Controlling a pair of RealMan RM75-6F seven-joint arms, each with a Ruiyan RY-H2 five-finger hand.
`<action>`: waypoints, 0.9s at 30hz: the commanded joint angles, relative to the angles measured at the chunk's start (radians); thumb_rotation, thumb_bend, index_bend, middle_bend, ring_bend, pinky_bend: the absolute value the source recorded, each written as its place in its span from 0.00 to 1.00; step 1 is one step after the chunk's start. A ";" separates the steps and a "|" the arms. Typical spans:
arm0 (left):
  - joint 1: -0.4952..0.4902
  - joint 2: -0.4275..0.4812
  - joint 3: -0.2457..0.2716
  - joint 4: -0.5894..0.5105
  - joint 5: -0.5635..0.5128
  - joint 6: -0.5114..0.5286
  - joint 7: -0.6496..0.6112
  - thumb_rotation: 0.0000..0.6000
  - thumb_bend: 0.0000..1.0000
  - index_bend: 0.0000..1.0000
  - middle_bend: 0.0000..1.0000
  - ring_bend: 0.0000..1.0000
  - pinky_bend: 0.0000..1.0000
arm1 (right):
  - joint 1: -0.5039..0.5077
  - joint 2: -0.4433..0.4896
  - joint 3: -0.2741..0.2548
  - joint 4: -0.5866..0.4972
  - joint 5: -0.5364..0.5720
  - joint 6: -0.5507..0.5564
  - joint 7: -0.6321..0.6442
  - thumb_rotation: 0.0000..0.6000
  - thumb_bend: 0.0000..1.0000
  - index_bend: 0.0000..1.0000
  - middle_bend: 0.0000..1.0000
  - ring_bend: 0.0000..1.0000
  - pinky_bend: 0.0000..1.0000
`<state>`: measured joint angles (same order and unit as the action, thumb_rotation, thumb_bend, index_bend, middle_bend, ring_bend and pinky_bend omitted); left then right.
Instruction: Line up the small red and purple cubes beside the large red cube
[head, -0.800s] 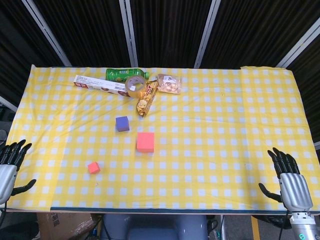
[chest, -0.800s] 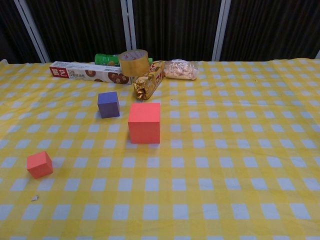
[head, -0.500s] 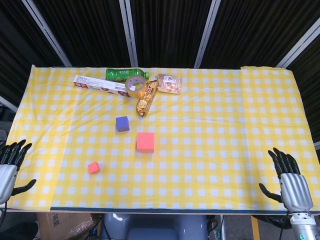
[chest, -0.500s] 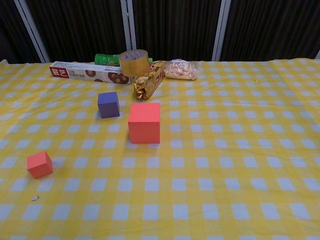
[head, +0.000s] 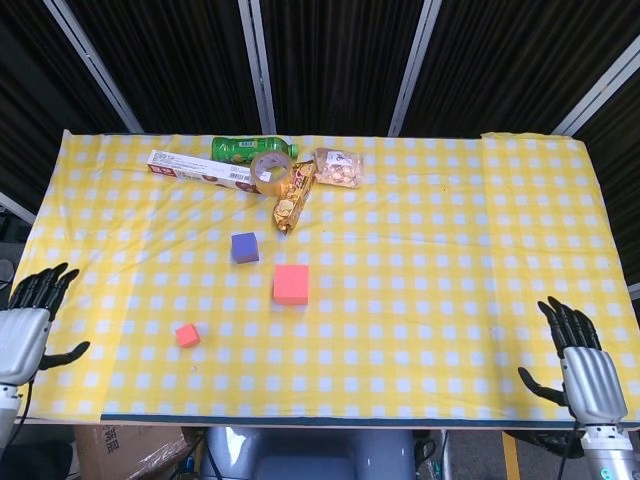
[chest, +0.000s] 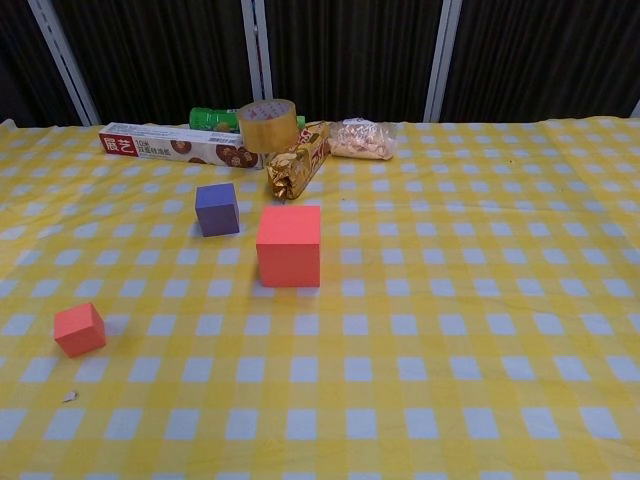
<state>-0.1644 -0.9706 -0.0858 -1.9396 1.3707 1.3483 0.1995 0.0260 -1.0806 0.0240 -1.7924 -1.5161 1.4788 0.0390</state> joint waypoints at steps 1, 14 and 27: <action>-0.132 -0.022 -0.111 -0.049 -0.186 -0.120 0.105 1.00 0.22 0.00 0.00 0.00 0.00 | 0.004 0.005 -0.001 -0.007 0.008 -0.013 0.008 1.00 0.31 0.00 0.00 0.00 0.00; -0.574 -0.307 -0.280 0.122 -0.900 -0.236 0.521 1.00 0.25 0.13 0.00 0.00 0.00 | 0.012 0.034 0.000 -0.019 0.028 -0.045 0.081 1.00 0.31 0.00 0.00 0.00 0.00; -0.817 -0.558 -0.282 0.444 -1.146 -0.264 0.686 1.00 0.25 0.27 0.00 0.00 0.00 | 0.017 0.046 -0.002 -0.024 0.031 -0.060 0.111 1.00 0.31 0.00 0.00 0.00 0.00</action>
<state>-0.9448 -1.4879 -0.3653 -1.5440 0.2597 1.1018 0.8603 0.0432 -1.0348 0.0218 -1.8168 -1.4856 1.4190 0.1489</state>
